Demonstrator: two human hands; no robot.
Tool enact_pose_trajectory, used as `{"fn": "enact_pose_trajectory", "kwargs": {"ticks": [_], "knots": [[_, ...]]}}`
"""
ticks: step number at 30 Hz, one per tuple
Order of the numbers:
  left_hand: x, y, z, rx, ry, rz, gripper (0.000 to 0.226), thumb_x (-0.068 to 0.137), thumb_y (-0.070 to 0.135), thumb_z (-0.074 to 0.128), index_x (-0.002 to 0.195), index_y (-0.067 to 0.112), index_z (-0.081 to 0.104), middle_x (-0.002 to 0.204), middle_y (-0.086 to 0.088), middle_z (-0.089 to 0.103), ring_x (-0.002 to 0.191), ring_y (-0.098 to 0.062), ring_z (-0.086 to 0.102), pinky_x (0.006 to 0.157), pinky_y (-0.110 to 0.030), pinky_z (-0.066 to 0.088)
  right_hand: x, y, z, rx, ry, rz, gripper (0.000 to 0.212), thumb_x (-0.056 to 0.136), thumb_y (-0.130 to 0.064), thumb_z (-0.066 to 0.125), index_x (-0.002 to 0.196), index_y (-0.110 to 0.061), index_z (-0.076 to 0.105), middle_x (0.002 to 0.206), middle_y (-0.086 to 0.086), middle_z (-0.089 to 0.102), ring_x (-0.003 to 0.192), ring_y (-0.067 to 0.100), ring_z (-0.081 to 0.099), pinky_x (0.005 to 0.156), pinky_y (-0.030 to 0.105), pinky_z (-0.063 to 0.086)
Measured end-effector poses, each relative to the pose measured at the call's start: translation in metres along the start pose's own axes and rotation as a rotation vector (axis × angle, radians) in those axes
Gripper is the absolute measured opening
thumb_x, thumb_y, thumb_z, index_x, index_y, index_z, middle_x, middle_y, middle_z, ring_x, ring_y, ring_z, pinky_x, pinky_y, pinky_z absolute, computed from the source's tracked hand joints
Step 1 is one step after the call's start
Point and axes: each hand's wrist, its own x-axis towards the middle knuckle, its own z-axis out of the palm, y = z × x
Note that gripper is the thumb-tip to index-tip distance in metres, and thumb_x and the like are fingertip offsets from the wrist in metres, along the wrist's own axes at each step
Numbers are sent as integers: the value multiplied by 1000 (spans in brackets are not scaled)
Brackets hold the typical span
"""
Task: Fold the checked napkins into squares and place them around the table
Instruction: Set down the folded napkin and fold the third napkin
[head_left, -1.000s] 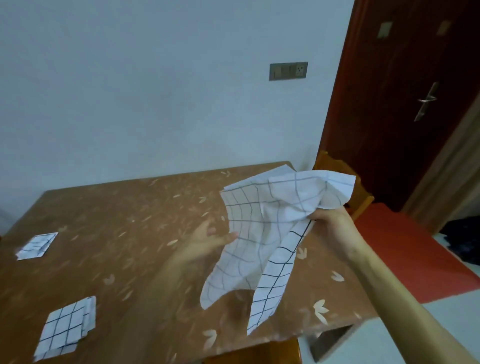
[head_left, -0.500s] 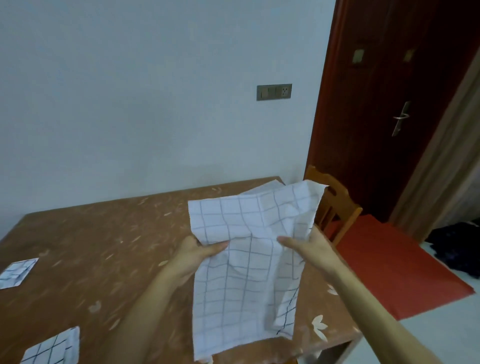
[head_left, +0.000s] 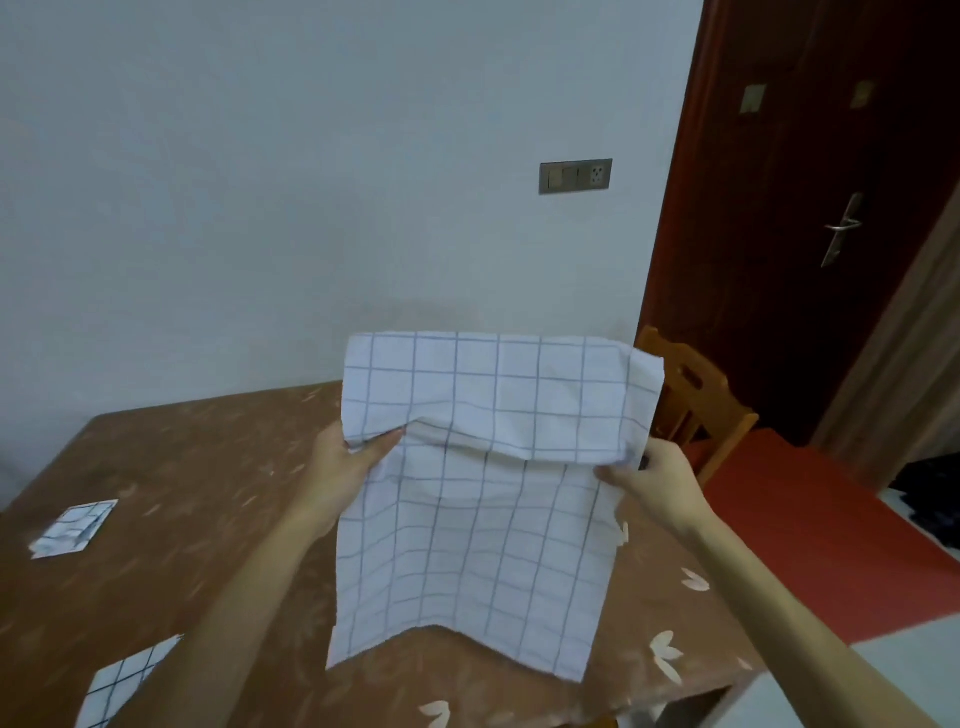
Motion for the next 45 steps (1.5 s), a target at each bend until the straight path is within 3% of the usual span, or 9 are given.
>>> {"fn": "enact_pose_trajectory", "kwargs": {"ticks": [4,8,20,25,29,32,35,39,45], "knots": [[2,11,-10,175,-64,110,34,86,7,74,114,23,66,92,37,71,96,14,66,81,-7,52,8,-1,-11,-10,52,-115,11,90,-18,72,95,-9,75,93,10,75,95,29,70,83,53,57],[-2,17,-19,297,-142,81,49,69,7,90,105,32,70,99,25,74,96,7,69,82,-21,54,8,-4,-21,4,52,-184,10,93,-19,71,102,-22,73,96,-7,75,90,3,68,78,31,56],[-9,24,-29,445,-235,132,34,74,-3,84,98,20,76,84,24,75,83,11,68,70,-11,53,11,-15,-37,56,-39,-354,40,87,-1,72,93,-40,79,99,-20,76,101,4,70,87,20,56],[-14,27,-33,575,-193,411,25,80,9,56,94,4,75,89,5,75,82,2,64,70,-20,52,19,-10,-39,81,-11,-399,18,92,1,66,90,-11,79,97,11,78,100,27,73,87,50,59],[-19,39,-37,619,-138,631,32,88,21,58,117,20,70,116,34,61,103,-3,59,85,-1,44,10,-24,-42,82,-5,-447,57,91,8,63,84,-47,78,93,-22,76,94,1,71,82,27,60],[-16,42,-45,679,-105,693,30,88,31,58,97,12,78,94,11,71,85,-8,62,73,-1,43,8,-25,-46,40,45,-451,46,88,-3,66,78,-47,73,82,-35,70,82,-12,66,72,8,53],[-13,42,-52,690,-43,632,25,79,12,57,76,0,78,76,-3,71,72,-17,66,63,-20,53,11,-16,-54,-44,20,-370,29,61,-30,71,87,-40,65,92,-24,66,84,-9,61,89,27,56],[-10,43,-59,514,-86,468,38,71,-21,60,77,12,78,97,-7,74,85,-13,70,70,-26,55,11,-23,-59,-105,-19,-461,60,72,25,49,64,-30,73,98,9,74,96,27,70,85,43,55],[-11,41,-58,281,0,195,57,91,-20,42,64,15,77,104,4,76,46,-7,57,43,-17,40,9,-28,-63,-285,-84,-475,56,86,19,49,81,-28,80,112,-3,74,105,5,68,88,33,57]]}}
